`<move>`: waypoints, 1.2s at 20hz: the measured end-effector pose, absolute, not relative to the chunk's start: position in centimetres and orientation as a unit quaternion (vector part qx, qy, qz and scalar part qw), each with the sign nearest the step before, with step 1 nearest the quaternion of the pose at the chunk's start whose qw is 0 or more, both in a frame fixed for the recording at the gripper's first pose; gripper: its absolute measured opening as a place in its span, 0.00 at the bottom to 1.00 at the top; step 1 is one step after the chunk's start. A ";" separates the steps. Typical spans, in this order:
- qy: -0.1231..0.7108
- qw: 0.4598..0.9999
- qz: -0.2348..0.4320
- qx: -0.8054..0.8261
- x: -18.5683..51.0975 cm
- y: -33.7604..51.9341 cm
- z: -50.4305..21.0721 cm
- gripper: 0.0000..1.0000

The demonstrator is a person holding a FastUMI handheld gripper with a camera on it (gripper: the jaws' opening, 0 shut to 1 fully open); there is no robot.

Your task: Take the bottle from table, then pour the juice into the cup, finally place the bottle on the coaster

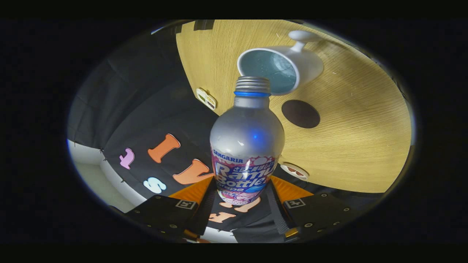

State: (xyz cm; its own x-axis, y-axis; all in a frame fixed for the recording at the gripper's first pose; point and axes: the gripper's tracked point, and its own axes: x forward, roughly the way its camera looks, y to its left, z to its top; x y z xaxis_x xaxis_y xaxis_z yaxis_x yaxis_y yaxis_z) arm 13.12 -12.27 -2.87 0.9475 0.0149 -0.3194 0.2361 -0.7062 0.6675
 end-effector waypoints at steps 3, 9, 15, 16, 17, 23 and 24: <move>0.067 0.380 -0.146 0.911 13.2 -12.2 -2.9 0.73; 0.076 0.376 -0.153 0.911 13.1 -12.0 -3.8 0.72; 0.098 0.450 -0.175 0.870 13.4 -11.3 -6.0 0.72; 0.109 0.477 -0.184 0.853 13.4 -11.1 -6.8 0.72; 0.119 0.506 -0.195 0.832 13.3 -11.0 -7.4 0.72; 0.149 0.660 -0.214 0.705 12.5 -12.1 -8.9 0.72; 0.154 0.681 -0.223 0.681 12.4 -12.3 -9.3 0.72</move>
State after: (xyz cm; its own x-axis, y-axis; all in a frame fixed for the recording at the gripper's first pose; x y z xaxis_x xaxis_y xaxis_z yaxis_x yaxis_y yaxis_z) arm 12.37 -12.30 -9.34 0.8533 -0.0931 -0.5131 0.5131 -0.0257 0.8579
